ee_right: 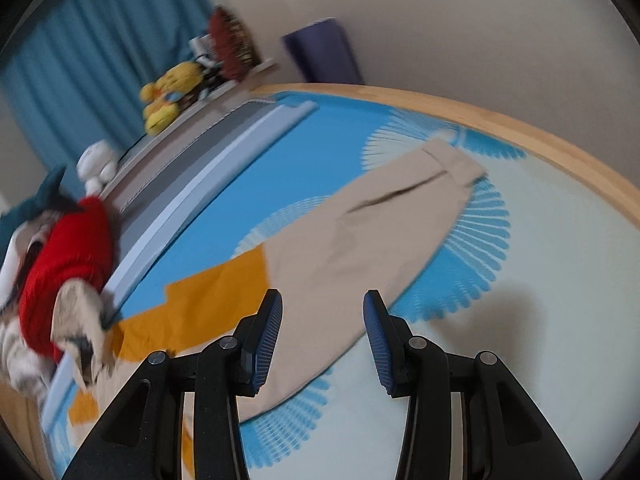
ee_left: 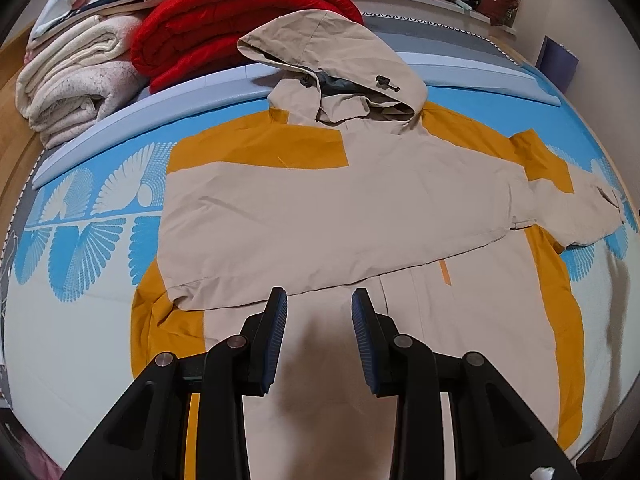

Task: Fold large clothes
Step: 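Move the right gripper to the other sleeve cuff and grasp it, then fold the held sleeve across the jacket body with the right gripper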

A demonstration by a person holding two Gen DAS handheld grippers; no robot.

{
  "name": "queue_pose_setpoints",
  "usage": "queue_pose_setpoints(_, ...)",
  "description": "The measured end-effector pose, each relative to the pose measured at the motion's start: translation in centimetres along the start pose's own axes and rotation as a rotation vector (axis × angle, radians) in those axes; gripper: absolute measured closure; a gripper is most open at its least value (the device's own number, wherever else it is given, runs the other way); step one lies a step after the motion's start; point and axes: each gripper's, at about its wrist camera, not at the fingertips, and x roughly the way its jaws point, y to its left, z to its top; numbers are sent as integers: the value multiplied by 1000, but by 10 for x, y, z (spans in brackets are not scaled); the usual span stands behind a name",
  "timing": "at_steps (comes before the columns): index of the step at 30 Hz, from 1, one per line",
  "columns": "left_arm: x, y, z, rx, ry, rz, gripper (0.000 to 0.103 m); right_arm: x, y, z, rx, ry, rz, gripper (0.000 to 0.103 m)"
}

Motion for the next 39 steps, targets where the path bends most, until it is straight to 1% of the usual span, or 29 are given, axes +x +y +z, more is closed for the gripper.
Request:
queue_pose_setpoints(4, 4, 0, 1, -1, 9, 5, 72, 14, -29, 4, 63, 2, -26, 59)
queue_pose_setpoints(6, 8, 0, 1, -2, 15, 4, 72, 24, -45, 6, 108, 11, -26, 59)
queue_pose_setpoints(10, 14, -2, 1, -1, 29, 1, 72, 45, -64, 9, 162, 23, -24, 59)
queue_pose_setpoints(14, 19, -1, -1, 8, 40, 4, 72, 71, -84, 13, 230, 32, -4, 59)
queue_pose_setpoints(20, 29, 1, 0, 10, 55, 15, 72, 107, -115, 12, 370, 40, 33, 59)
queue_pose_setpoints(23, 34, 1, -1, 12, 62, 18, 72, 122, -123, 12, 413, 45, 37, 59)
queue_pose_setpoints(24, 35, 2, -1, 13, 63, 19, 72, 129, -126, 12, 433, 38, 50, 59)
queue_pose_setpoints(27, 36, 4, -1, 16, 66, 23, 72, 139, -126, 19, 444, 15, 78, 59)
queue_pose_setpoints(28, 37, 4, -1, 16, 67, 24, 72, 142, -127, 20, 452, 8, 90, 61)
queue_pose_setpoints(30, 38, 6, -1, 16, 71, 26, 72, 148, -129, 20, 477, -1, 109, 69)
queue_pose_setpoints(31, 38, 7, -1, 14, 73, 24, 72, 150, -131, 20, 487, 0, 106, 83)
queue_pose_setpoints(32, 39, 8, 0, 12, 75, 22, 72, 152, -133, 19, 501, 2, 98, 94)
queue_pose_setpoints(33, 39, 9, 1, 9, 76, 19, 72, 153, -133, 19, 512, -1, 103, 94)
queue_pose_setpoints(35, 36, 12, 3, -2, 72, 8, 72, 147, -126, 24, 491, -21, 92, 100)
queue_pose_setpoints(37, 32, 17, 5, -18, 63, 5, 72, 125, -101, 36, 429, -87, 65, 101)
queue_pose_setpoints(39, 27, 25, 9, -45, 58, -3, 72, 98, -57, 50, 331, -153, 47, 101)
